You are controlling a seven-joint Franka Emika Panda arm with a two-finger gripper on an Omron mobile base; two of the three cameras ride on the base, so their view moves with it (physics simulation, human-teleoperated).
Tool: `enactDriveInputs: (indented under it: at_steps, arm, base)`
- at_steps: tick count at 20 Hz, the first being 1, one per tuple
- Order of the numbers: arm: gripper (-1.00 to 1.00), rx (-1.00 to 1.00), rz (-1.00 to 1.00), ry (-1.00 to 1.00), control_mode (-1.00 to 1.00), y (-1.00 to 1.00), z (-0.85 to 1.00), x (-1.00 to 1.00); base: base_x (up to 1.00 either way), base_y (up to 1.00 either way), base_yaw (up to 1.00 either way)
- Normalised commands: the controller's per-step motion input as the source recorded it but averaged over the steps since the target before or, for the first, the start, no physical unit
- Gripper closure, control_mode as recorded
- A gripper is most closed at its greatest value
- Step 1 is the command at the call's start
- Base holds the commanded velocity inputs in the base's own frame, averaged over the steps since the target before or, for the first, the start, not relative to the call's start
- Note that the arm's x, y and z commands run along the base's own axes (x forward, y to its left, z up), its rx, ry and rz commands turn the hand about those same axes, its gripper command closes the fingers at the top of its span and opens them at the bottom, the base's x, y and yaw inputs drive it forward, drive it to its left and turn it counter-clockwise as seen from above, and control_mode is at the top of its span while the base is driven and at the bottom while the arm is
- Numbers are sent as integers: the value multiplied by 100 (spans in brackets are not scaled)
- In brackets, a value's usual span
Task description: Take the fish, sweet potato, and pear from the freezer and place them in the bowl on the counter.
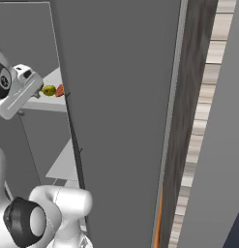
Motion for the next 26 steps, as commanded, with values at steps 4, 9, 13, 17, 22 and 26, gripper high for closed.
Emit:
enactDriveInputs:
  at_steps: [4, 9, 13, 17, 22, 26]
  arm:
    - [-100, -5, 21, 2, -100, 13, 0, 34]
    - [-100, -3, 21, 3, -100, 17, 0, 31]
    - [-100, -5, 8, 3, -100, 45, 0, 39]
    - [-100, -2, 0, 1, -100, 33, 0, 45]
    - [-100, 0, 0, 3, -100, 5, 0, 50]
    - [-100, 0, 0, 5, -100, 0, -1, 54]
  base:
    - [0, 0, 0]
    - [0, 0, 0]
    - [0, 0, 0]
    - [0, 0, 0]
    - [0, 0, 0]
    - [0, 0, 0]
